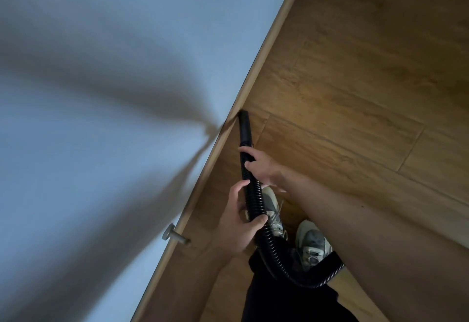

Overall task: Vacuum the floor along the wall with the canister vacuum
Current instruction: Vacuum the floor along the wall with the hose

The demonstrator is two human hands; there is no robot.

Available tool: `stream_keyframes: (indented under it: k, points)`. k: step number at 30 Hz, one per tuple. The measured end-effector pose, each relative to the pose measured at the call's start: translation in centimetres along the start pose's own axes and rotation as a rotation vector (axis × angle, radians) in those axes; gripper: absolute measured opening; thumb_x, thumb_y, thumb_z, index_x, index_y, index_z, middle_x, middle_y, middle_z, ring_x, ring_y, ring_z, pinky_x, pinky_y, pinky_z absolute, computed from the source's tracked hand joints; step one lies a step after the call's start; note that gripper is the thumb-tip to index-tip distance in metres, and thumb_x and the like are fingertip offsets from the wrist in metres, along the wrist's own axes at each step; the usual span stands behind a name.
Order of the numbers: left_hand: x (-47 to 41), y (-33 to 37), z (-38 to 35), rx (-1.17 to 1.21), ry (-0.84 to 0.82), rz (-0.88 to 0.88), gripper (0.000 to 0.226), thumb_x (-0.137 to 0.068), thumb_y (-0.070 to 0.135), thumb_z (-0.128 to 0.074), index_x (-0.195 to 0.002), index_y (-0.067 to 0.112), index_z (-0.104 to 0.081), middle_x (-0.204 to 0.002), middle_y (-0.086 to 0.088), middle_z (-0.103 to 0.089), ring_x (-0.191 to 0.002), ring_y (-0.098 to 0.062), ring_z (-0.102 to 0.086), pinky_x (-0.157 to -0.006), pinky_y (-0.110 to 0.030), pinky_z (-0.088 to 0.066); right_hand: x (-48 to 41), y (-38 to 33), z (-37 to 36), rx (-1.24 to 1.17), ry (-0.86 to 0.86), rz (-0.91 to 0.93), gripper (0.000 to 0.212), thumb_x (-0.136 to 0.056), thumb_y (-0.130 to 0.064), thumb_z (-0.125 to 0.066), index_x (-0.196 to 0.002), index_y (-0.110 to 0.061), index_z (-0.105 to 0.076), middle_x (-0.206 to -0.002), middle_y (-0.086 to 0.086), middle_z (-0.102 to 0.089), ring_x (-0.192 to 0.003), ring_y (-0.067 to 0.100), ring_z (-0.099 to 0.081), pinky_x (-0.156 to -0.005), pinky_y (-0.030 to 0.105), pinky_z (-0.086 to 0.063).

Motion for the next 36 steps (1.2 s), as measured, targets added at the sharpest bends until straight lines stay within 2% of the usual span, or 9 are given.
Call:
stream_keyframes:
  k: [5,9,11,13,19,24,28,33,36]
  points:
    - [0.7,-0.3,-3.0,-0.034,-0.047,0.001,0.074,-0.085,0.009,-0.075,-0.138,0.042,-0.035,-0.113,0.004,-0.063,-0.099,0.0,-0.062,-0.082,-0.021,-0.054,1.9,2.8,1.9,-0.031,0.031,-0.047,0.053,-0.1,-0.007,-0.034,-0.14,-0.041,-0.044,-0.117,0.01,-0.054,-0.09,0.025,-0.058,-0.056,0.03,-0.05]
    - [1.7,-1.0,-5.4,-0.078,-0.069,0.04,0.073,-0.082,0.017,-0.076,-0.13,0.052,-0.035,-0.118,-0.004,-0.059,-0.1,-0.011,-0.063,-0.077,-0.017,-0.053,3.4,6.1,2.3,-0.076,0.093,-0.068,0.053,-0.098,-0.006,-0.034,-0.136,-0.041,-0.048,-0.108,0.007,-0.057,-0.087,0.024,-0.059,-0.063,0.033,-0.052]
    - [2.2,-1.1,-5.9,-0.067,-0.108,0.057,0.071,-0.085,0.015,-0.074,-0.132,0.05,-0.035,-0.117,0.003,-0.059,-0.1,-0.008,-0.062,-0.076,-0.015,-0.052,4.0,7.1,2.2,-0.102,0.12,-0.062,0.053,-0.097,-0.007,-0.035,-0.135,-0.042,-0.048,-0.105,0.004,-0.058,-0.086,0.023,-0.06,-0.063,0.033,-0.053]
    - [2.7,-1.4,-5.9,-0.059,-0.132,0.071,0.07,-0.087,0.015,-0.074,-0.134,0.05,-0.035,-0.118,0.01,-0.058,-0.104,-0.004,-0.059,-0.082,-0.019,-0.051,4.5,7.7,2.0,-0.12,0.129,-0.067,0.052,-0.098,-0.01,-0.036,-0.135,-0.043,-0.047,-0.106,0.001,-0.058,-0.086,0.022,-0.061,-0.058,0.031,-0.051]
    - [4.1,-3.5,-4.8,0.057,-0.119,0.119,0.07,-0.086,0.008,-0.074,-0.131,0.05,-0.041,-0.115,-0.011,-0.063,-0.097,-0.016,-0.066,-0.075,-0.023,-0.055,5.3,8.6,0.2,-0.147,0.107,-0.055,0.05,-0.099,-0.013,-0.04,-0.139,-0.042,-0.045,-0.12,0.006,-0.057,-0.09,0.021,-0.063,-0.056,0.03,-0.052]
    - [5.0,-5.9,-3.8,0.182,-0.104,0.127,0.07,-0.087,0.003,-0.072,-0.13,0.049,-0.043,-0.119,-0.006,-0.064,-0.108,-0.025,-0.065,-0.087,-0.045,-0.059,4.8,9.3,-2.1,-0.118,0.082,-0.045,0.047,-0.101,-0.015,-0.043,-0.141,-0.04,-0.043,-0.116,0.006,-0.058,-0.091,0.021,-0.064,-0.06,0.033,-0.058]
    - [5.8,-8.0,-2.7,0.251,-0.072,0.135,0.07,-0.087,-0.002,-0.07,-0.133,0.042,-0.043,-0.11,0.001,-0.064,-0.099,-0.017,-0.068,-0.09,-0.056,-0.055,4.3,9.4,-4.8,-0.078,0.036,-0.035,0.047,-0.101,-0.012,-0.042,-0.141,-0.037,-0.045,-0.117,0.007,-0.054,-0.088,0.02,-0.062,-0.054,0.029,-0.054]
    - [7.3,-11.8,-1.1,0.426,-0.025,0.238,0.07,-0.088,-0.004,-0.068,-0.131,0.046,-0.043,-0.117,-0.009,-0.067,-0.104,-0.031,-0.068,-0.078,-0.058,-0.059,3.0,9.4,-9.5,0.04,-0.015,-0.026,0.05,-0.097,-0.009,-0.045,-0.138,-0.037,-0.048,-0.12,0.009,-0.054,-0.099,0.029,-0.062,-0.076,0.048,-0.06]
    - [8.7,-13.9,-0.1,0.486,0.015,0.278,0.072,-0.086,-0.006,-0.069,-0.13,0.046,-0.044,-0.119,-0.01,-0.066,-0.101,-0.029,-0.07,-0.075,-0.057,-0.059,2.8,9.7,-12.5,0.131,-0.077,-0.016,0.051,-0.096,-0.01,-0.049,-0.139,-0.037,-0.046,-0.126,0.008,-0.05,-0.102,0.032,-0.061,-0.076,0.048,-0.061]
Point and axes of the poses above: each hand's wrist, its own x-axis away from the middle knuckle, its own z-axis out of the back of the hand, y = z × x, the point moved 2 cm from there along -x, towards the middle knuckle
